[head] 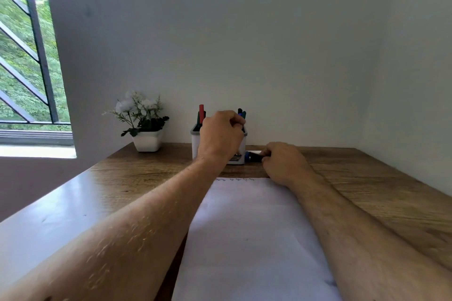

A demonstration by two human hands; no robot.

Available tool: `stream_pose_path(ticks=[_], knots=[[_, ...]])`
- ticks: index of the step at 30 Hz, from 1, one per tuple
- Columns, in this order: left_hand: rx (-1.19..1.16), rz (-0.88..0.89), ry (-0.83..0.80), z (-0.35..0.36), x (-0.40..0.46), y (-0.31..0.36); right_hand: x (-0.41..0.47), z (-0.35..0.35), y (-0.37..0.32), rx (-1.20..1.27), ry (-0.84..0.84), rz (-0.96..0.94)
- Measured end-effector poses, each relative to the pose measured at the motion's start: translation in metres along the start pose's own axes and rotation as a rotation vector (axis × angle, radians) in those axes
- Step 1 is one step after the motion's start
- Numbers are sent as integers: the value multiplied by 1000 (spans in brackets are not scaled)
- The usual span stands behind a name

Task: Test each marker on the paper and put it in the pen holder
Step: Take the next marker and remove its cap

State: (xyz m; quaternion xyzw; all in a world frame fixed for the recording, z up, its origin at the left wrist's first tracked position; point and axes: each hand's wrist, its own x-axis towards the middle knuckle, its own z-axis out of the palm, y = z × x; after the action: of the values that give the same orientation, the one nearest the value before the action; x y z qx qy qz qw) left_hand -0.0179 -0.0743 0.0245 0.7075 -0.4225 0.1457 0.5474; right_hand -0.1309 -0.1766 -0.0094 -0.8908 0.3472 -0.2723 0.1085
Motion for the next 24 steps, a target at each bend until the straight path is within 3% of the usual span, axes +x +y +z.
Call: stream_pose_path(ticks=[7, 10, 14, 16, 24], knots=[[-111, -63, -36, -20, -18, -6, -4, -9, -23, 543, 134, -53], [-94, -109, -180, -27, -23, -13, -4, -12, -29, 725, 115, -23], [-5, -146, -511, -28, -23, -15, -4, -15, -30, 929, 73, 75], [-15, -140, -566, -26, -22, -17, -5, -17, -29, 1043, 55, 104], [-562, -365, -536, -32, -23, -11, 0, -23, -23, 1363, 99, 175]])
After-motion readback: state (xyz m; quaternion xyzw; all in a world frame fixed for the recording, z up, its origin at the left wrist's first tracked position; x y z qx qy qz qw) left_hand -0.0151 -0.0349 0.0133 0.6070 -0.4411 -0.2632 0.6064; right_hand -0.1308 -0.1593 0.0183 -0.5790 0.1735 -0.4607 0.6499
